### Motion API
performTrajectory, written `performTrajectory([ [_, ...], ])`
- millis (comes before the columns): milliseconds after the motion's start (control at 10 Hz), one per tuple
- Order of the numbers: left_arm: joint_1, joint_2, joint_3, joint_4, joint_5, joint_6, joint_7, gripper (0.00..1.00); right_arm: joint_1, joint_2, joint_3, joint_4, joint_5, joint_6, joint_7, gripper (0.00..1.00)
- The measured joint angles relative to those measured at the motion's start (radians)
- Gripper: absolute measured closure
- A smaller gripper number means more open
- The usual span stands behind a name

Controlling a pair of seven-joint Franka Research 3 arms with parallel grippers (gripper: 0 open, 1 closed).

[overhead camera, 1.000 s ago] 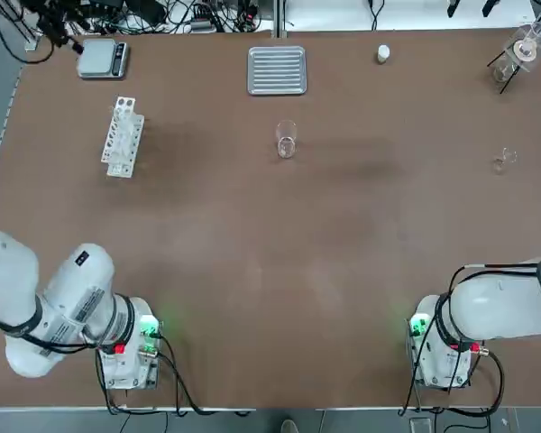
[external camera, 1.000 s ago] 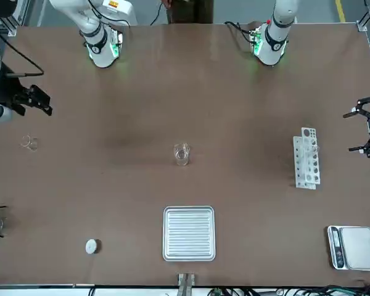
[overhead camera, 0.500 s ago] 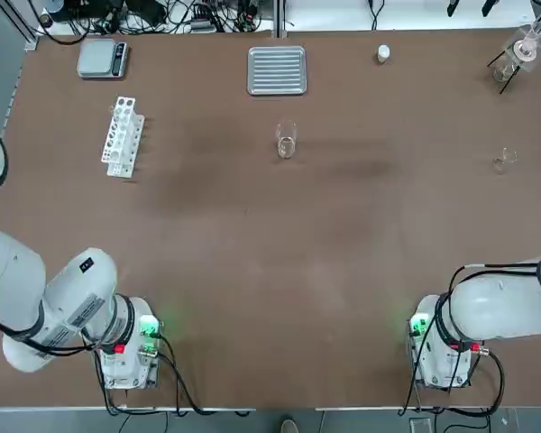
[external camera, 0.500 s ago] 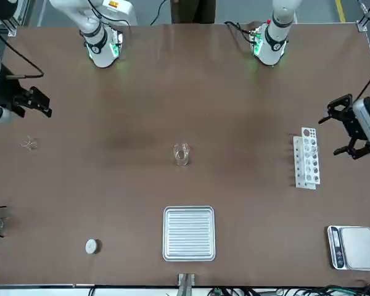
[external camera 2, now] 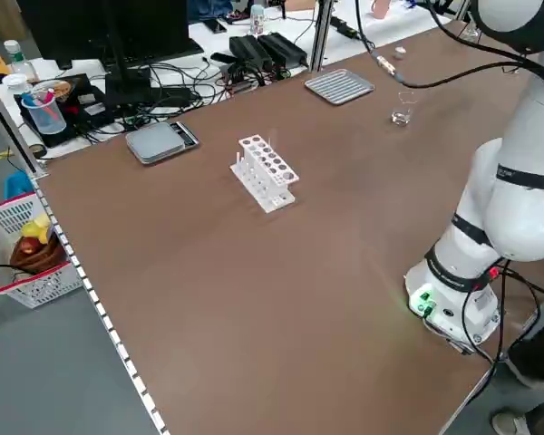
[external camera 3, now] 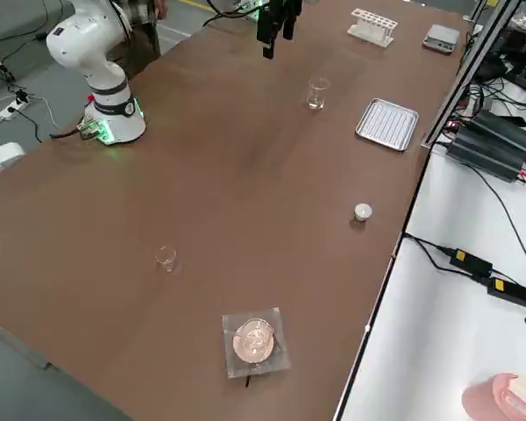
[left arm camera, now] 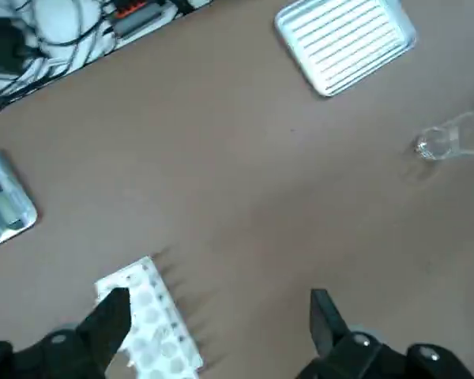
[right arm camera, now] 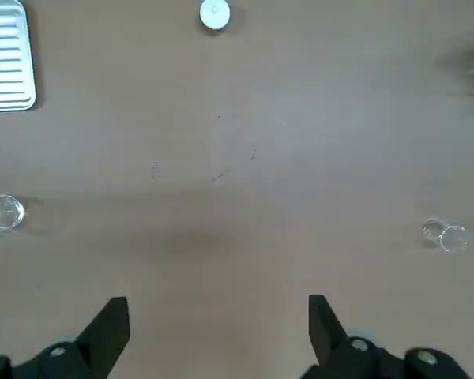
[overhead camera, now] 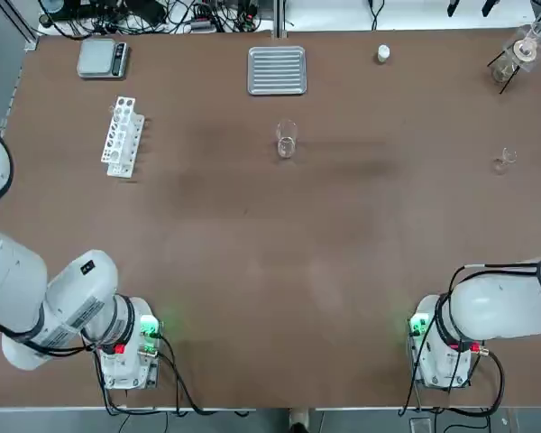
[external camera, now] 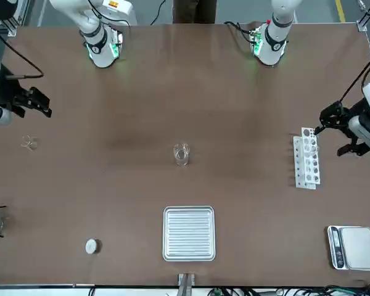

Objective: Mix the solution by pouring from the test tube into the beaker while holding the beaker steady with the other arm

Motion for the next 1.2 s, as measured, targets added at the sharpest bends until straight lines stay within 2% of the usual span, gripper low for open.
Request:
performTrajectory([
  [200, -0.002, -0.002, -0.002, 0.005, 0.062, -0.023, -0.162, 0.0, 0.0, 0.0, 0.0, -0.005, 0.0, 0.004, 0.0, 0.0],
  [500, -0.021, -0.013, -0.023, 0.045, 0.068, -0.12, -0.39, 0.0, 0.0, 0.0, 0.0, -0.008, 0.0, 0.008, 0.001, 0.0],
  [1000, -0.014, -0.024, -0.033, 0.073, 0.071, -0.147, -0.414, 0.0, -0.005, 0.002, 0.0, -0.014, 0.0, 0.016, 0.002, 0.0],
  [1200, -0.015, -0.024, -0.031, 0.082, 0.119, -0.154, -0.412, 0.0, -0.006, 0.002, 0.0, -0.014, 0.0, 0.016, 0.002, 0.0],
])
